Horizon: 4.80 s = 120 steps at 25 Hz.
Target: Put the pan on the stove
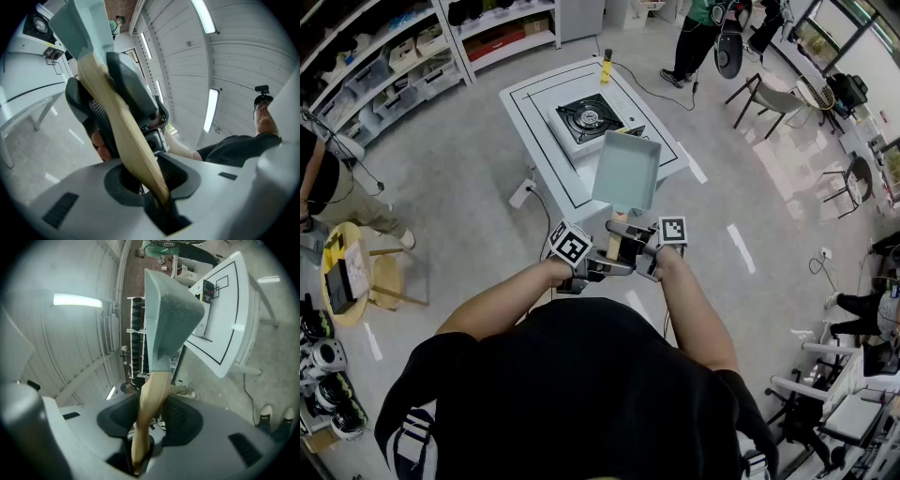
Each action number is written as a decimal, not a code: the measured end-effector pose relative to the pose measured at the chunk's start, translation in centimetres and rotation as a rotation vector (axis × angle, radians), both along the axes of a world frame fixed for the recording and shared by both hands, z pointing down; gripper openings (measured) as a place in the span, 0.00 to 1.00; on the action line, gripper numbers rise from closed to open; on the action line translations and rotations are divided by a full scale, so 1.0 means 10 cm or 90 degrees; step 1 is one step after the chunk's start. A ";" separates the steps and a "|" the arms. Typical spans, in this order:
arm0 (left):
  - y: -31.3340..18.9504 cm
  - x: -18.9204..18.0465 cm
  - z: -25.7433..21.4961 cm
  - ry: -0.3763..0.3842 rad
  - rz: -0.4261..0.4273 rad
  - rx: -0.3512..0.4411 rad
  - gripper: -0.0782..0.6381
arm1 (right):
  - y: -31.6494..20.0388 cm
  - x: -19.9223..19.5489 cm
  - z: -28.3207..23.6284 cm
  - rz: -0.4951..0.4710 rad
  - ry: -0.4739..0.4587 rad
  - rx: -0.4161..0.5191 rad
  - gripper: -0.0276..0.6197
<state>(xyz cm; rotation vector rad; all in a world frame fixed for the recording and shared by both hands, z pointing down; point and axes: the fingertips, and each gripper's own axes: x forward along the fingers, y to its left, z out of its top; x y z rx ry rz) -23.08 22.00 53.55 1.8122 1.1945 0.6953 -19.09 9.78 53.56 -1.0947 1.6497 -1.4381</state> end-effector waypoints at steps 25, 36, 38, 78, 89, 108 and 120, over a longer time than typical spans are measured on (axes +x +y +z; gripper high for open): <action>-0.38 -0.18 -0.09 0.025 0.054 0.000 0.24 | -0.35 -0.07 -0.08 0.046 0.013 -0.001 0.26; -0.30 0.16 -0.13 0.027 0.045 0.000 0.24 | -0.29 0.28 -0.04 0.034 0.014 0.005 0.26; -0.29 0.27 -0.06 0.024 0.036 0.008 0.24 | -0.26 0.36 -0.05 0.030 0.010 0.009 0.26; -0.03 2.50 0.22 -0.037 -0.104 -0.007 0.23 | -0.10 2.32 0.30 -0.123 -0.034 0.004 0.26; 0.14 2.83 0.27 -0.042 -0.158 -0.004 0.23 | 0.06 2.52 0.33 -0.185 -0.042 0.004 0.26; 0.24 2.98 0.22 -0.036 -0.218 -0.001 0.23 | 0.16 2.55 0.29 -0.252 -0.042 -0.005 0.26; 0.05 2.82 0.20 -0.020 -0.244 -0.015 0.23 | -0.03 2.30 0.26 -0.279 -0.030 -0.017 0.25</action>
